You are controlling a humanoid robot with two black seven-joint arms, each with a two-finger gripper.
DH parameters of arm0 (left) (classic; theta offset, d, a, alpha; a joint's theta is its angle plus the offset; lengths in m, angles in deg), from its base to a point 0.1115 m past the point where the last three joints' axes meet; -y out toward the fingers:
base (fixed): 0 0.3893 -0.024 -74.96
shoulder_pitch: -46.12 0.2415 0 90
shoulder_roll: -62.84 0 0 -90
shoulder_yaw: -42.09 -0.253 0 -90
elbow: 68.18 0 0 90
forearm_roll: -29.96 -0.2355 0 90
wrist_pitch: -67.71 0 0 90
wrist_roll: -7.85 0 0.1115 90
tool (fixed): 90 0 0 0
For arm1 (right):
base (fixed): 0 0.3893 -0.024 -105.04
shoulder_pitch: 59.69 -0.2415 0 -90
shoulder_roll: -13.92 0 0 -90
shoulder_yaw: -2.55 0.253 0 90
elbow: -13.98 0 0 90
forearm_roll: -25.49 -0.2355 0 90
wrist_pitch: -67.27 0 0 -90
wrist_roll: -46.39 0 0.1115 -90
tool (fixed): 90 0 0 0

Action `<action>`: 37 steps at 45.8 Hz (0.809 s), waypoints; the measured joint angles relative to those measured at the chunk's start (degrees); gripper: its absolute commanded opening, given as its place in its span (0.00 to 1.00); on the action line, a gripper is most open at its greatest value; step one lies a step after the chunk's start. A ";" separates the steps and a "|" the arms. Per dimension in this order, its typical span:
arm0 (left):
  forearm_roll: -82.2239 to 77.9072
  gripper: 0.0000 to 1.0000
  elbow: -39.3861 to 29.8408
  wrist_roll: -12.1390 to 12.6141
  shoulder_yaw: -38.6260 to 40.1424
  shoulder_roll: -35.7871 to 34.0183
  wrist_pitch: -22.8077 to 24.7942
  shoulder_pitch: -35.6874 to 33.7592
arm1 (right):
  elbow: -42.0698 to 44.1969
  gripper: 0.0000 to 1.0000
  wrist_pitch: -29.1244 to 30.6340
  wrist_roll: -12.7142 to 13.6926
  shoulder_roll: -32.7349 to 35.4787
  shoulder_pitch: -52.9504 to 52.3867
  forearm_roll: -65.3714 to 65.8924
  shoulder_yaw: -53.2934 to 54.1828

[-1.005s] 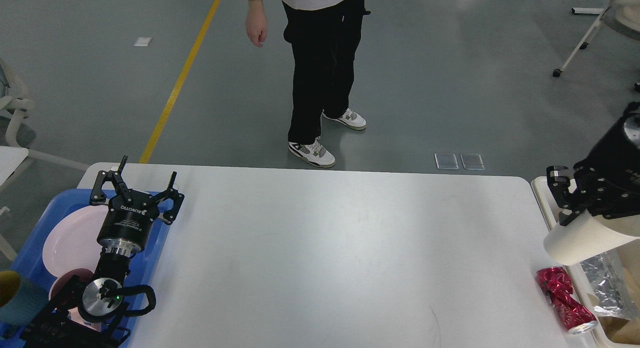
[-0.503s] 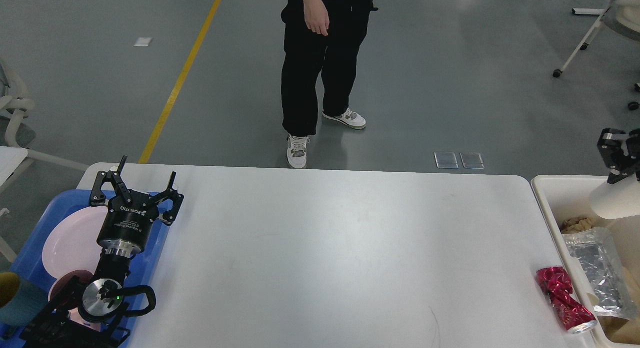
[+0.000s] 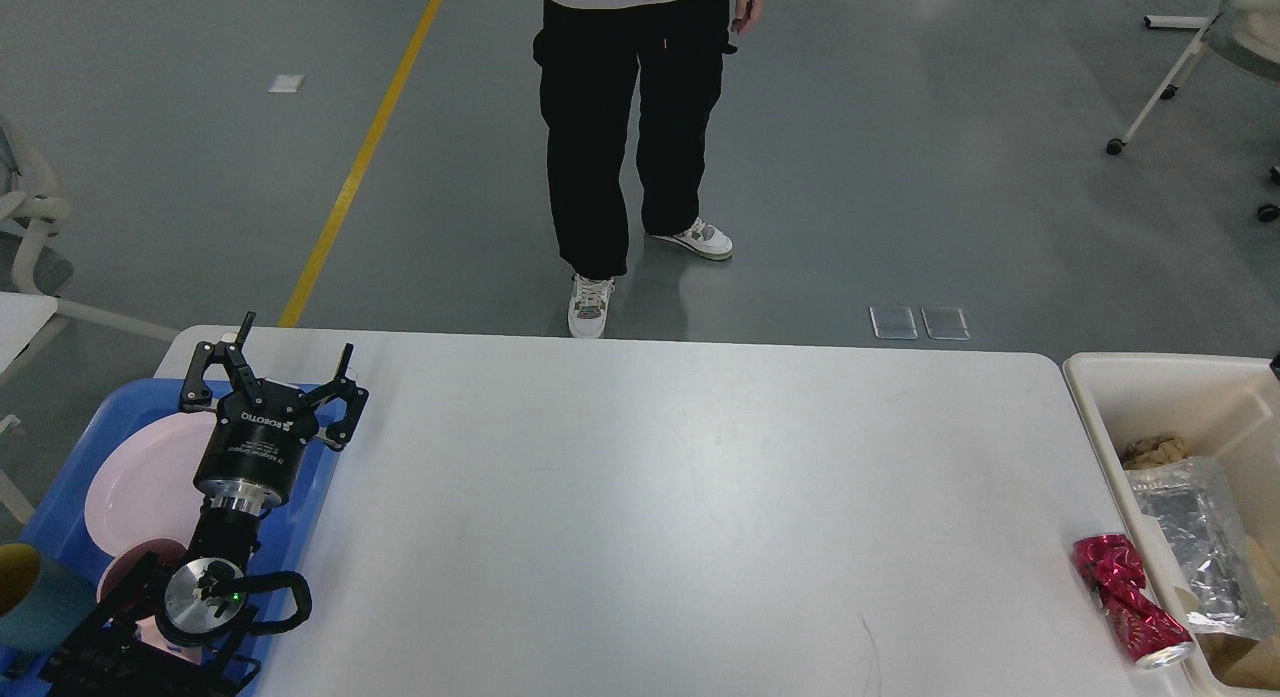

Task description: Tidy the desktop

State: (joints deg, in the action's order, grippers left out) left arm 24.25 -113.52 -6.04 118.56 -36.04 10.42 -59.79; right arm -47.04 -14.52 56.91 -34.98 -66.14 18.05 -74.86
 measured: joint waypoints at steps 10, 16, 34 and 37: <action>-0.01 0.96 0.00 0.00 0.00 0.00 0.00 0.00 | 21.12 0.00 -0.81 -0.14 -4.32 25.33 -0.11 14.99; -0.02 0.96 0.00 0.00 0.02 0.00 0.00 0.00 | 33.61 0.00 -0.92 -0.08 -9.34 36.45 -0.11 19.51; -0.01 0.96 -0.02 0.00 0.03 0.00 0.00 0.00 | 60.46 0.00 -4.61 -0.12 -22.45 60.12 -0.29 23.91; -0.01 0.96 -0.02 0.00 0.03 0.00 0.00 0.00 | 60.85 0.00 -6.85 0.00 -22.81 60.78 -0.59 24.72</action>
State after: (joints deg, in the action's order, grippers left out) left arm 24.24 -113.53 -6.04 118.58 -36.04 10.42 -59.79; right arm 13.81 -21.37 56.91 -57.80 -5.36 17.46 -50.14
